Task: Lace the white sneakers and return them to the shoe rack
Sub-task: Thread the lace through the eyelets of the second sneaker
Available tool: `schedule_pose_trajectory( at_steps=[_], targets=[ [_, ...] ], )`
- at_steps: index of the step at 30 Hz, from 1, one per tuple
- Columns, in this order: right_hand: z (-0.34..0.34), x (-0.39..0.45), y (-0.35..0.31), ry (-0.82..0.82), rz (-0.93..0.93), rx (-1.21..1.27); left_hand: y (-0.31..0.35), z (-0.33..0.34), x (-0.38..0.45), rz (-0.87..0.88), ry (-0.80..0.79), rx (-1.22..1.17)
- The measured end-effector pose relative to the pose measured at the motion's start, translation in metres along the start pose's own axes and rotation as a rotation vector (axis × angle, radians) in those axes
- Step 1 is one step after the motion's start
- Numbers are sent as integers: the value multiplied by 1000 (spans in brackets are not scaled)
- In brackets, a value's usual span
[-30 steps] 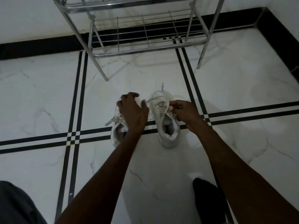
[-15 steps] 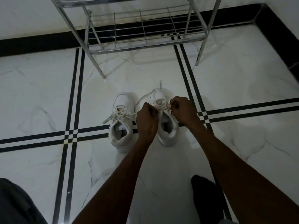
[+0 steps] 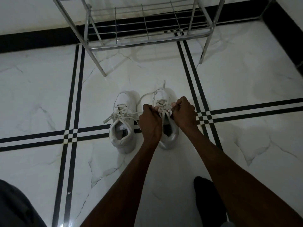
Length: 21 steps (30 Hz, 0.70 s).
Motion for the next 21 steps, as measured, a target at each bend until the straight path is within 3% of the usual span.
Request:
schedule_pose_trajectory(
  at_steps=[9, 14, 21],
  targets=[
    [3, -8, -2, -249, -2, 142, 1, -9, -5, -1, -70, -159],
    [6, -13, -2, -67, -62, 0, 3, -12, -9, 30, 3, 32],
    [9, -18, -6, 27, -91, 29, 1, -12, -8, -62, 65, -3]
  ],
)
Point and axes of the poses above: each hand's wrist, its own x-axis towards the middle knuckle, its own z-axis out of the palm, y = z × x, the point moved 5 cm from there along x, towards the middle knuckle, and after that the axes turned 1 degree about -y, right-handed, at the moved point
